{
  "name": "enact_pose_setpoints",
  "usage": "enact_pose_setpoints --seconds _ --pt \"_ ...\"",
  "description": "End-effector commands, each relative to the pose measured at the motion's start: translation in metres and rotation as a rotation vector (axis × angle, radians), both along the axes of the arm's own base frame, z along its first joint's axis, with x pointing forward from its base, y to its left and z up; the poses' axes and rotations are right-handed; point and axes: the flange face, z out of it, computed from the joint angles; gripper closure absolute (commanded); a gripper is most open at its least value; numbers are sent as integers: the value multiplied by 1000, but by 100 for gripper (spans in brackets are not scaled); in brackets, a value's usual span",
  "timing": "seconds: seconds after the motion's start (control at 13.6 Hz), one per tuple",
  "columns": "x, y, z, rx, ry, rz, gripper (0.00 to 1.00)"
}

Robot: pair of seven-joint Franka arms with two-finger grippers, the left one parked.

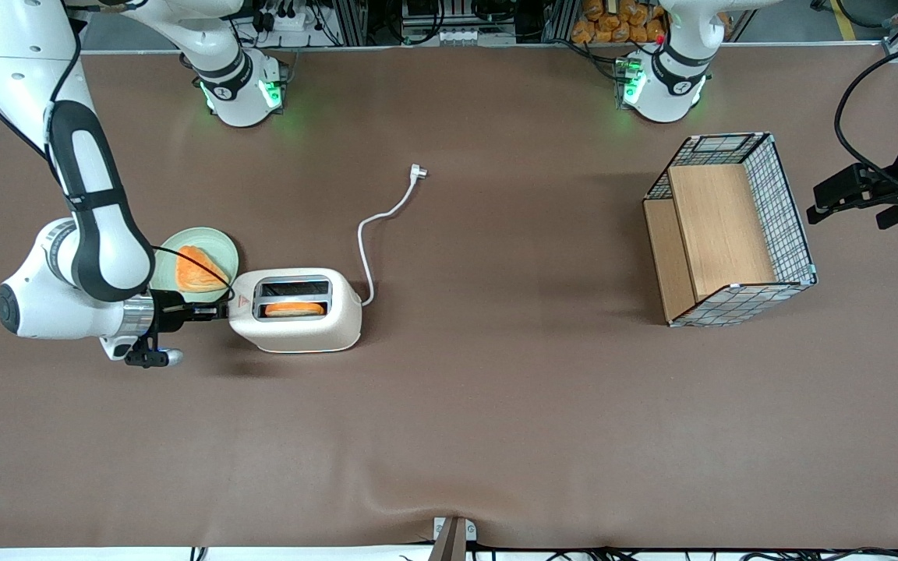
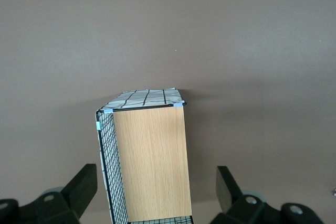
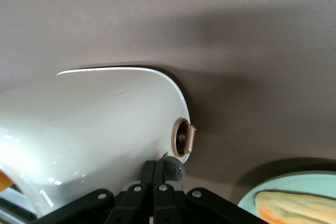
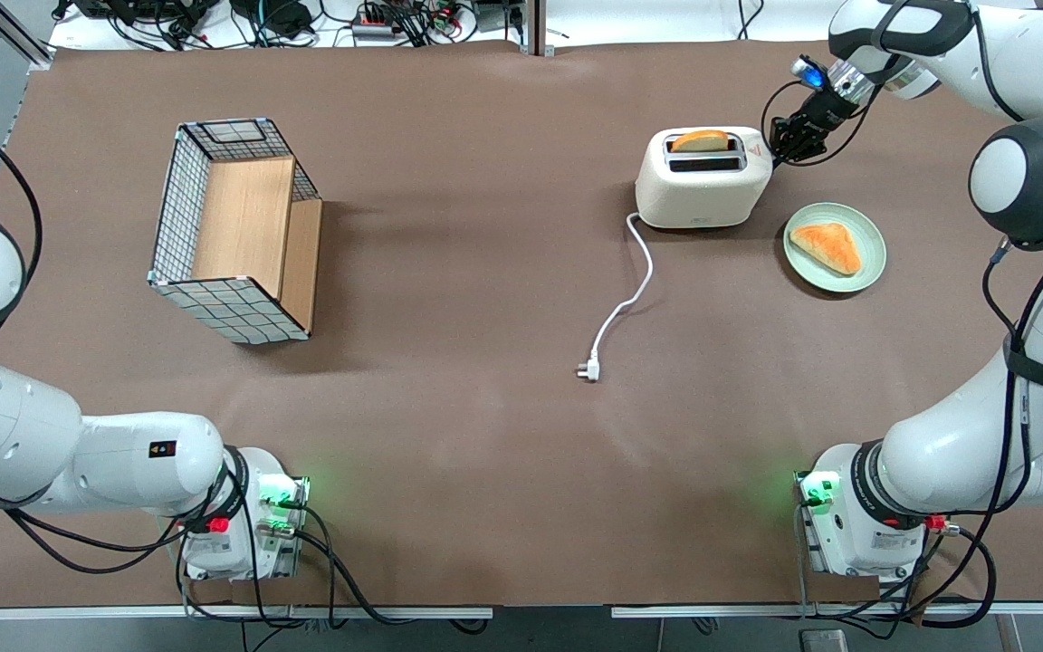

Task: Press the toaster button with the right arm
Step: 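Lift the right gripper off the lever and pull it back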

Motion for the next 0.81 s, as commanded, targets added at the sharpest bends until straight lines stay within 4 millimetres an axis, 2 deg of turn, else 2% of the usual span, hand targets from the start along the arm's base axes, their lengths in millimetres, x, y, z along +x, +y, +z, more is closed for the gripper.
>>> enact_pose_setpoints --seconds 0.0,0.29,0.66,0.73 --pt "6 -6 16 -5 -3 36 100" --pt "12 -12 37 -38 4 54 100" --pt "22 -10 89 -101 53 74 100" --pt "25 -11 102 -122 51 88 74"
